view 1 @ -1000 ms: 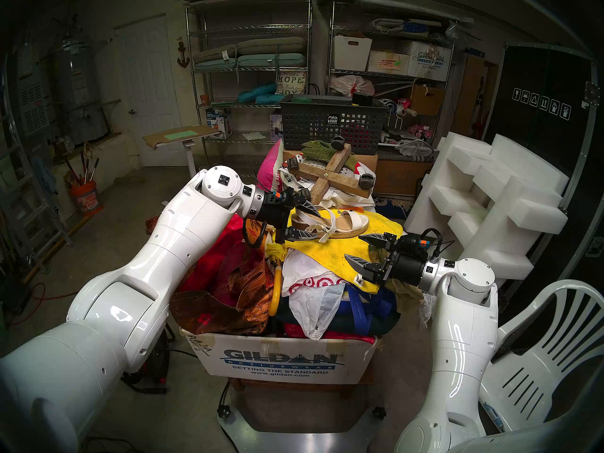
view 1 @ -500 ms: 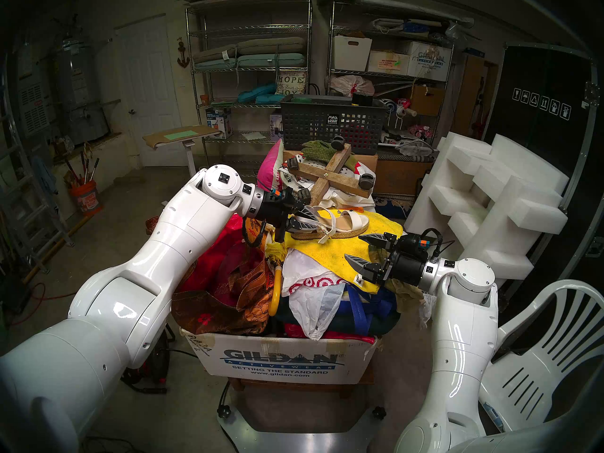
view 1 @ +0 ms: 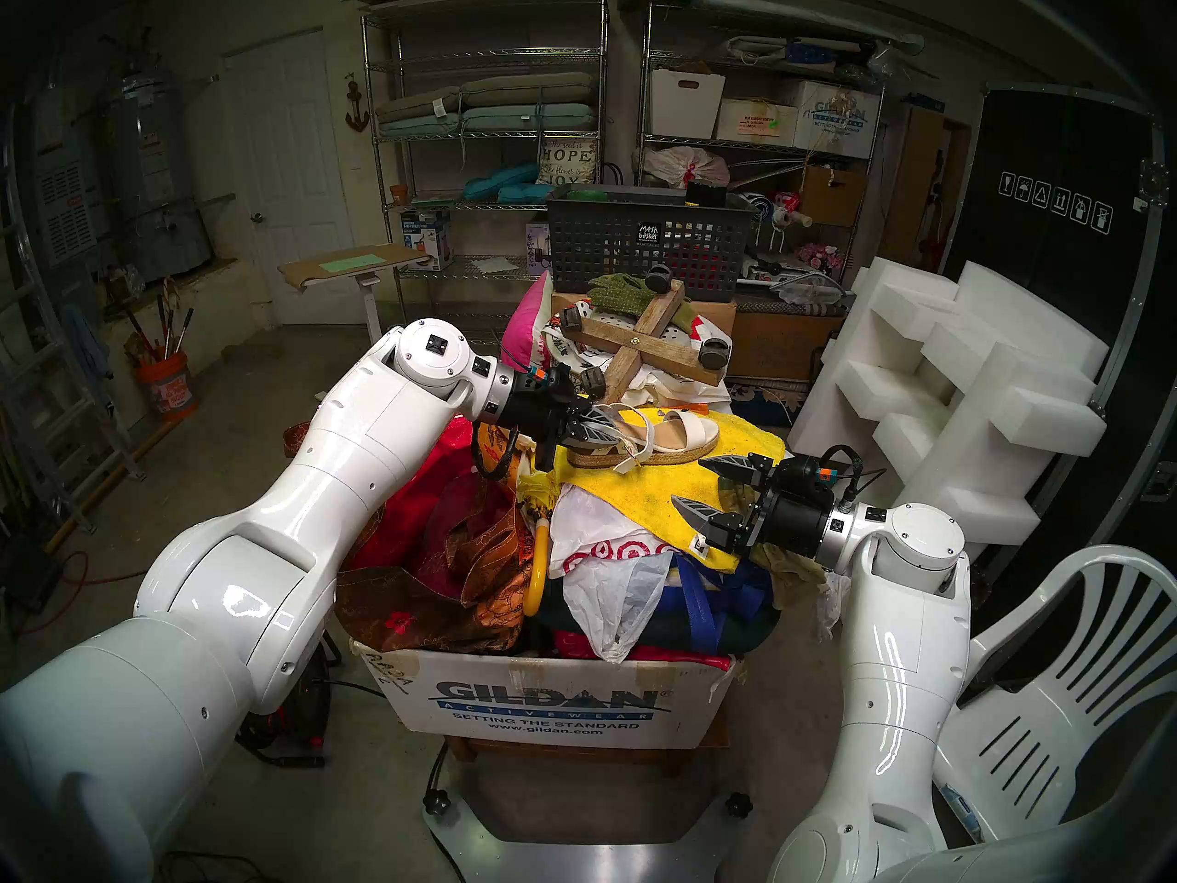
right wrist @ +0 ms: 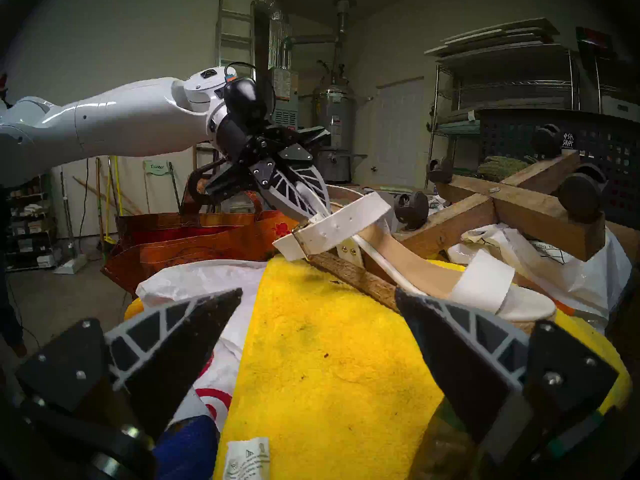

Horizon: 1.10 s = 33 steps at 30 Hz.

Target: Unbuckle a shoe

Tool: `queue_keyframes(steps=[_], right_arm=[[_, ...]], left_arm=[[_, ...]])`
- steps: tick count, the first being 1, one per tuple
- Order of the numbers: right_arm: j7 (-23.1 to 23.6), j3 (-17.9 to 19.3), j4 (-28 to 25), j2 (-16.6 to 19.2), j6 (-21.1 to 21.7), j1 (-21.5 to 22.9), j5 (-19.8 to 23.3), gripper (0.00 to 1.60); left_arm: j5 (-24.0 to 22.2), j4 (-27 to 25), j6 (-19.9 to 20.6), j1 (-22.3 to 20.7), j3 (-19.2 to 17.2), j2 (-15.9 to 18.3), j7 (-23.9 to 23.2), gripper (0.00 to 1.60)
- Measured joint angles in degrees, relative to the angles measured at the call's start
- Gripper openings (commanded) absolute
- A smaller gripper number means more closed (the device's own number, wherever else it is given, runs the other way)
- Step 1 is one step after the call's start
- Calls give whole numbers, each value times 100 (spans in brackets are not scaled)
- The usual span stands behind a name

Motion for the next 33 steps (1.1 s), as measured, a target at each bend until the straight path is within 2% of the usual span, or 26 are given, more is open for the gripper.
queue_keyframes(steps=[15,23,24,29,31,32,33], right_arm=[[0,0,0,0,0,0,-1,160],[0,1,0,-1,0,0,-1,160],[0,1,0,-1,0,0,-1,160],[0,1,0,-1,0,0,-1,160],[0,1,0,-1,0,0,-1,160],[0,1,0,-1,0,0,-1,160],[0,1,0,-1,0,0,-1,160]], left_arm=[[25,500,656,-335,22,-158,-288,0],[11,447,851,-351,5,-158,-426,0],[9,419,860,-342,2,-148,-440,13],[8,159,821,-208,-32,-42,-463,37],[9,2,724,-106,-63,12,-405,72],[9,-86,662,-47,-85,39,-348,129],[9,-167,593,13,-106,65,-284,160]])
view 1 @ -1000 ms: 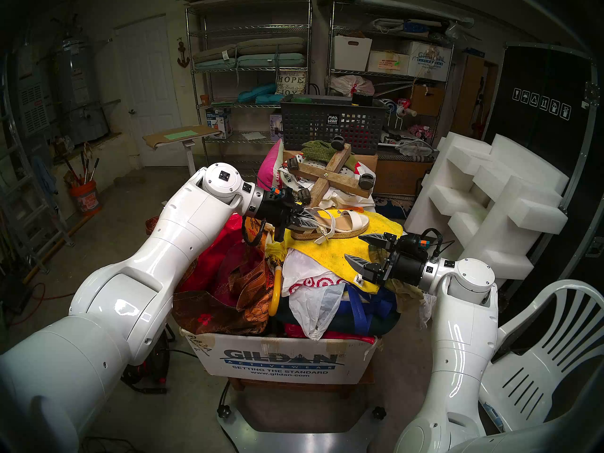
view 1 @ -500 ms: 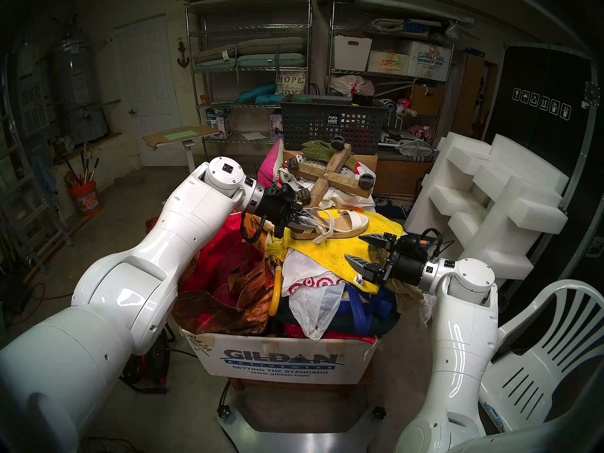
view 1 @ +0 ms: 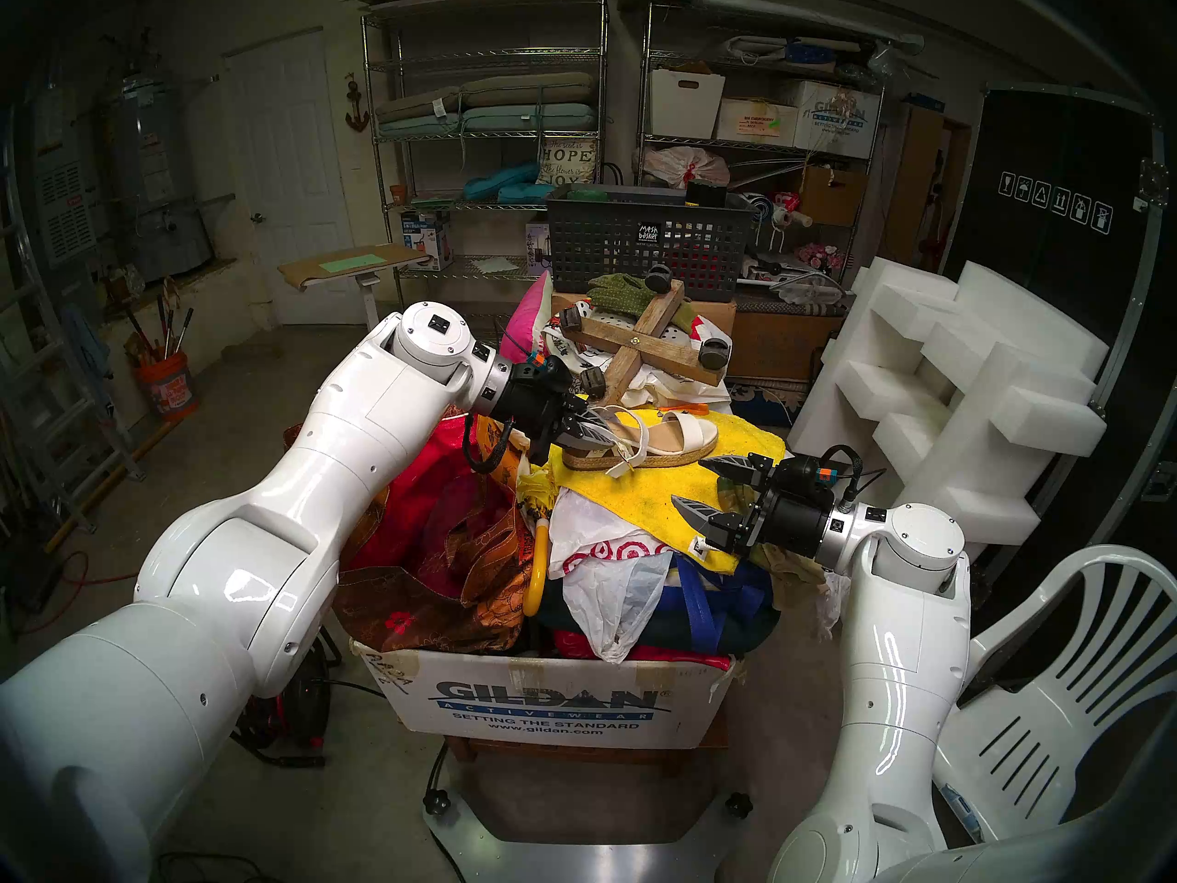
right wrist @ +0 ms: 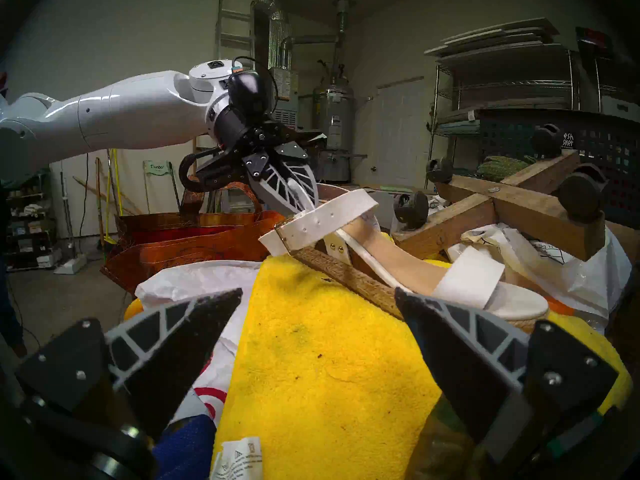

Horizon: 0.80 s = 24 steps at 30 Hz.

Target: Unbuckle a shoe

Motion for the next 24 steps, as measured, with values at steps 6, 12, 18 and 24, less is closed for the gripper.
queue_keyframes(steps=[6,12,18,24], right_arm=[[0,0,0,0,0,-1,-1,160],[0,1,0,0,0,-1,-1,160],[0,1,0,0,0,0,-2,160],[0,1,0,-1,-1,0,-2,160]], left_arm=[[-7,-469,-405,371,-163,153,379,160],[-148,-960,-628,760,-379,301,551,160],[-413,-1458,-784,1090,-619,473,494,160],[-469,-1790,-1049,1386,-792,614,594,160]])
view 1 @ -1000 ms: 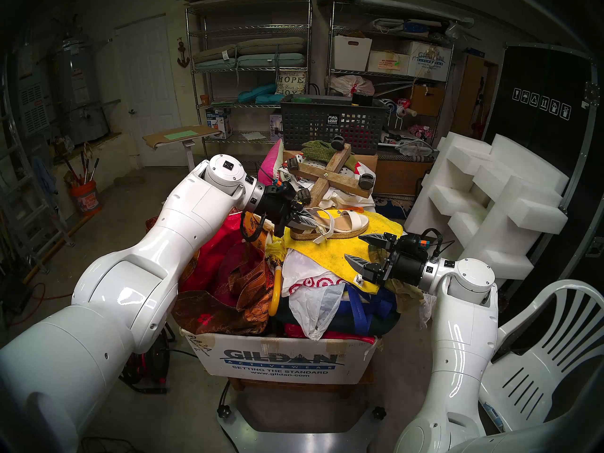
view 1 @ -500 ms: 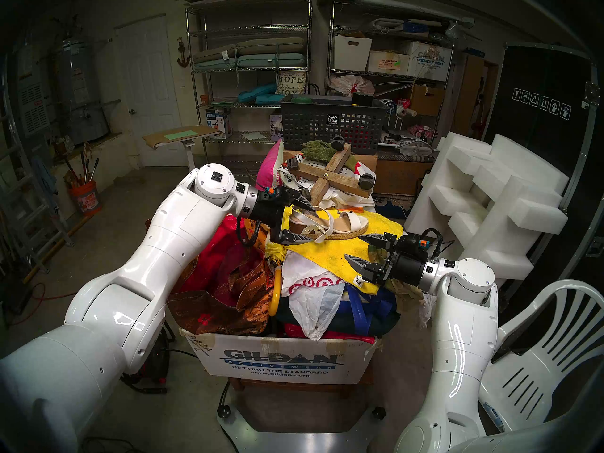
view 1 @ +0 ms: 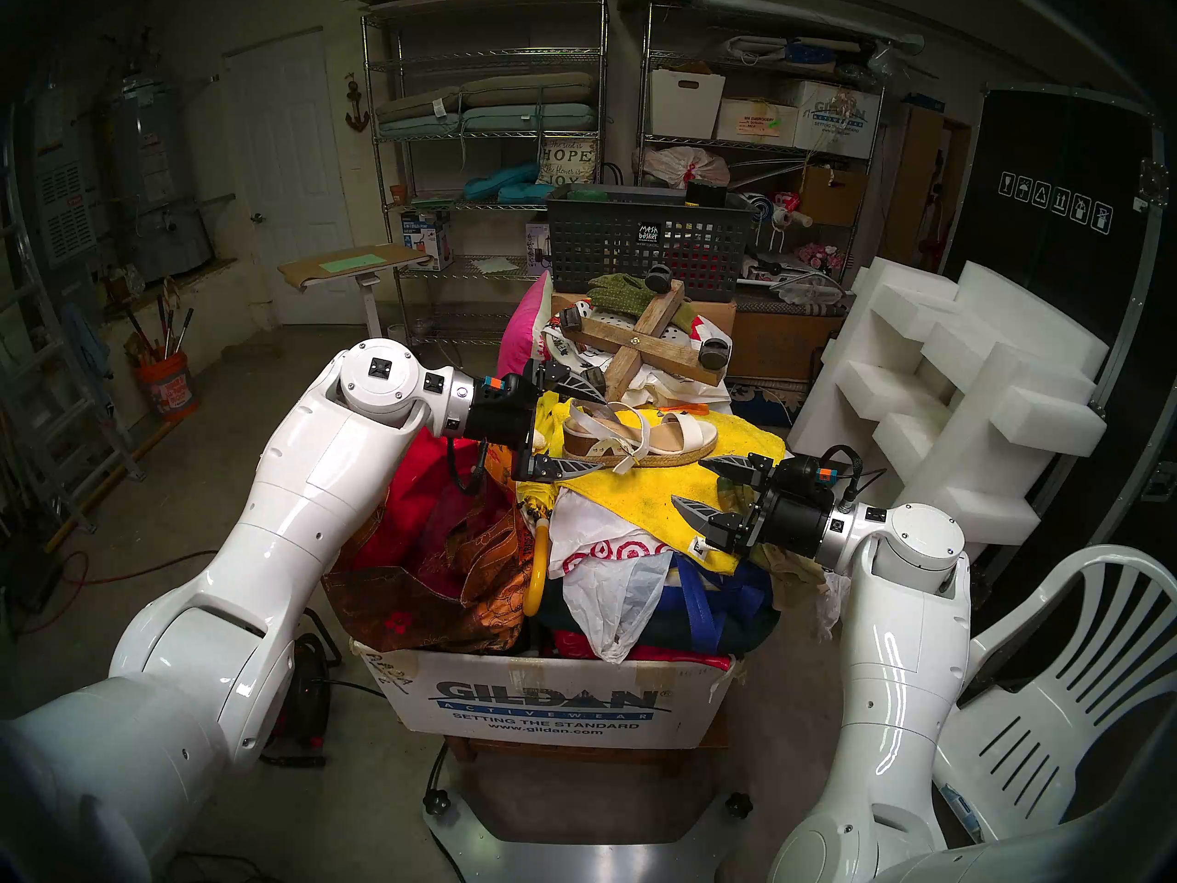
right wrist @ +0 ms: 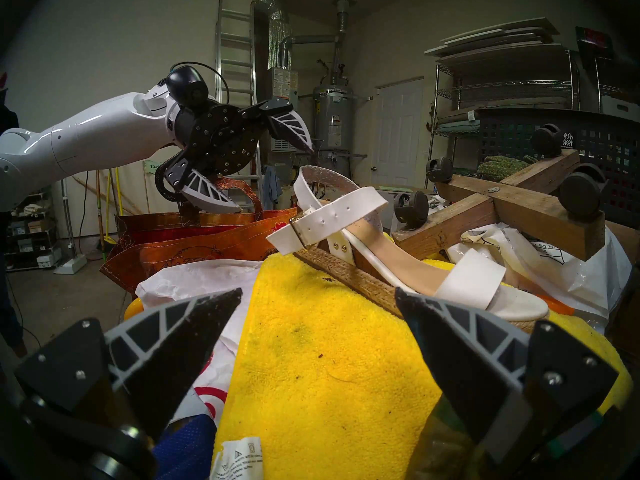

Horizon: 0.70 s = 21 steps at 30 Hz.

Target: Unbuckle a shoe

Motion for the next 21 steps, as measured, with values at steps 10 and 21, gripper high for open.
queue_keyframes(steps=[10,21], right_arm=[[0,0,0,0,0,0,0,160],[0,1,0,-1,0,0,0,160]], left_arm=[[16,-178,-105,304,-78,97,142,160],[-238,-312,738,332,-81,149,-359,160]])
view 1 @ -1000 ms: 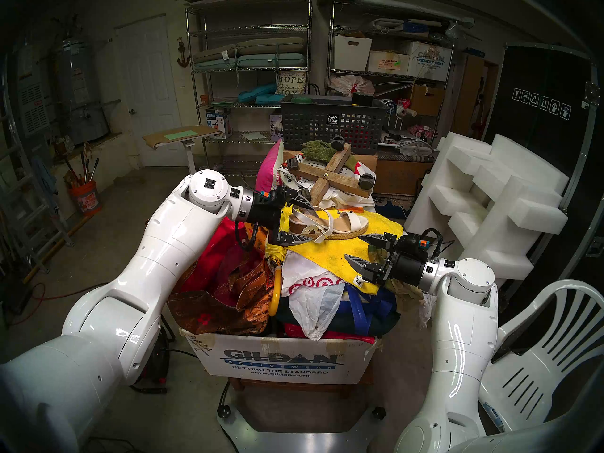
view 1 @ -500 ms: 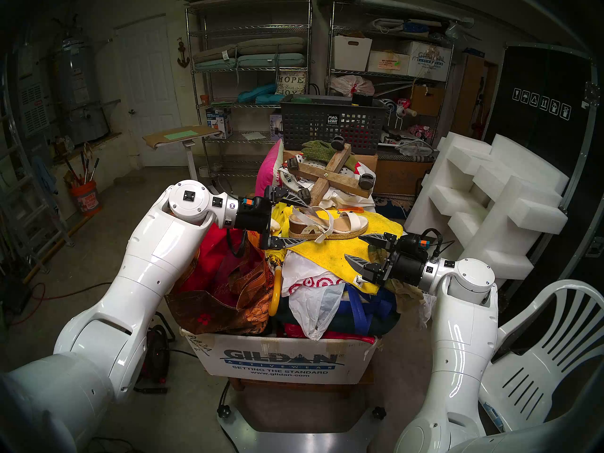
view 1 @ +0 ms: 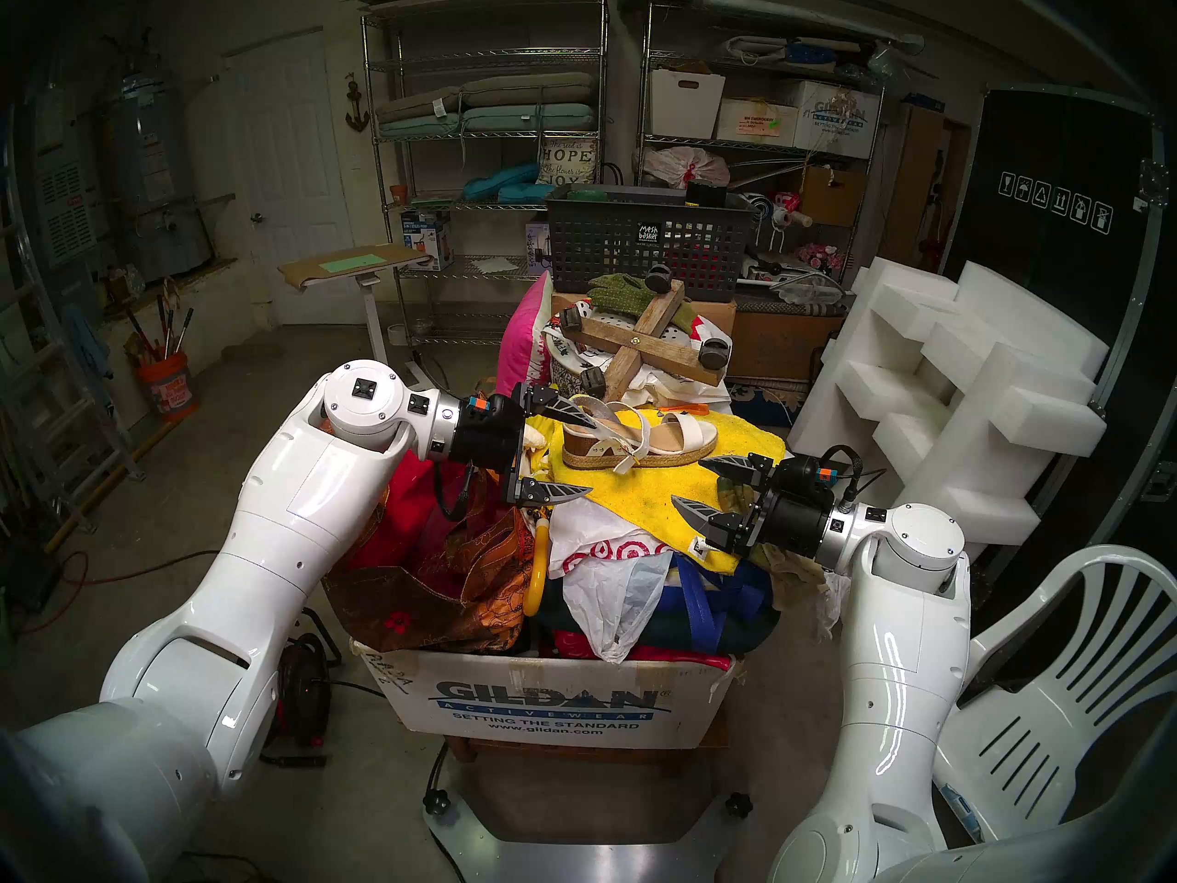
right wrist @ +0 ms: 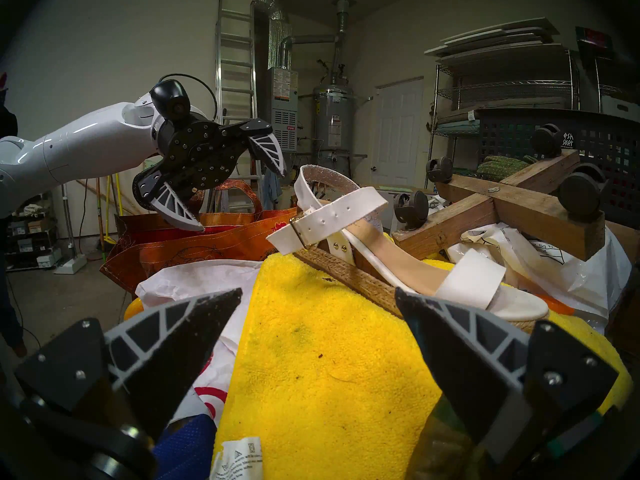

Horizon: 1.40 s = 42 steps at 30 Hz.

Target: Unbuckle a shoe

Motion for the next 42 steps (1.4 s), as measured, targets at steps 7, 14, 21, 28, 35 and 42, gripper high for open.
queue_keyframes(steps=[7,14,21,28,35,42], right_arm=[[0,0,0,0,0,0,0,160],[0,0,0,0,0,0,0,160],[0,-18,-27,-7,19,0,-43,160],[-16,-99,-199,-44,120,-26,-134,160],[-104,-326,-464,-69,422,-54,-302,160],[-217,-624,-634,-70,752,-76,-478,160]], left_arm=[[-1,-12,100,15,-53,-20,82,160],[-82,93,271,7,-138,-72,137,160],[-137,170,410,-10,-187,-103,150,160],[-149,174,458,-19,-203,-122,151,160],[-150,176,476,-23,-213,-134,152,160],[-150,176,484,-24,-218,-141,153,160]])
